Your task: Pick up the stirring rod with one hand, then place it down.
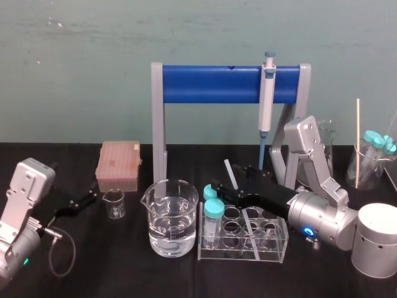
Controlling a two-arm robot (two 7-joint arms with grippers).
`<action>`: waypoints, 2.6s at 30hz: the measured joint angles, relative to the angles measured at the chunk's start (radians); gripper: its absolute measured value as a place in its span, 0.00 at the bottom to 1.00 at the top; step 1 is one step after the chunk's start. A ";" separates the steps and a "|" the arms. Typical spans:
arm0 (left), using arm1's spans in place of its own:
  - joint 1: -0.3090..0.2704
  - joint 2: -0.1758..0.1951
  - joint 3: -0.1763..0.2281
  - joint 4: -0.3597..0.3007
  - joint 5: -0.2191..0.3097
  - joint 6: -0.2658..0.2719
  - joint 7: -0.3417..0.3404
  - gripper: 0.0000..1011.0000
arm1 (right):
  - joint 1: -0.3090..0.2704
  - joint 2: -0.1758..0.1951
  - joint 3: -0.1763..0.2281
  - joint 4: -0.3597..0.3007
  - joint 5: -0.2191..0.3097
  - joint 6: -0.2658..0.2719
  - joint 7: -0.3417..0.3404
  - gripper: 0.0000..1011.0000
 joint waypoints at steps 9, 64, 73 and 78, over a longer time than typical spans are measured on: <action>0.000 0.000 0.000 0.000 0.000 0.000 0.000 0.99 | -0.001 0.000 0.001 -0.001 0.001 0.000 0.000 0.44; 0.000 0.000 0.000 0.000 0.000 0.000 0.000 0.99 | -0.062 -0.007 0.198 -0.154 0.100 -0.402 0.139 0.07; 0.000 0.000 0.000 0.000 0.000 0.000 0.000 0.99 | -0.039 0.002 0.211 -0.174 0.110 -0.397 0.131 0.07; 0.000 0.000 0.000 0.000 0.000 0.000 0.000 0.99 | -0.039 0.005 0.211 -0.180 0.111 -0.390 0.124 0.07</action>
